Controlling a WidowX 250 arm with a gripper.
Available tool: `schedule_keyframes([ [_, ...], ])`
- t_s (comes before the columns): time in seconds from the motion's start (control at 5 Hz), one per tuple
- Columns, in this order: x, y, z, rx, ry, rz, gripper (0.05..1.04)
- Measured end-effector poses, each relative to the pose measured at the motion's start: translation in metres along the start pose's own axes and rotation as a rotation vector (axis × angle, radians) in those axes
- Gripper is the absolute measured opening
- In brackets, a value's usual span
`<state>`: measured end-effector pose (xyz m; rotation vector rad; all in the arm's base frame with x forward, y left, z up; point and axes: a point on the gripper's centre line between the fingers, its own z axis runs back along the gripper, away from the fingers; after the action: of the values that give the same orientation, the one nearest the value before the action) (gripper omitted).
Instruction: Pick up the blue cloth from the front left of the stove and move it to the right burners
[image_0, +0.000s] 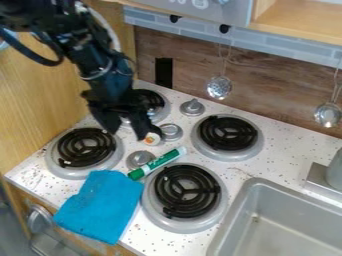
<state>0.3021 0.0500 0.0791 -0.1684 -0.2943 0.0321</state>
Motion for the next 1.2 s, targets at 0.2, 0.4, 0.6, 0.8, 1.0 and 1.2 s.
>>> schedule_keyframes([
  [0.2, -0.026, 0.01, 0.009, 0.053, 0.08, -0.047, 1.001],
  [0.4, -0.052, 0.026, 0.007, 0.115, 0.139, -0.058, 1.001],
  [0.6, -0.071, 0.04, -0.003, 0.2, 0.176, -0.098, 1.001],
  [0.8, -0.081, 0.05, -0.026, 0.205, 0.162, -0.115, 1.001],
  [1.0, -0.079, 0.052, -0.046, 0.191, 0.13, -0.124, 1.001],
  [1.2, -0.08, 0.053, -0.059, 0.181, 0.124, -0.105, 1.001],
])
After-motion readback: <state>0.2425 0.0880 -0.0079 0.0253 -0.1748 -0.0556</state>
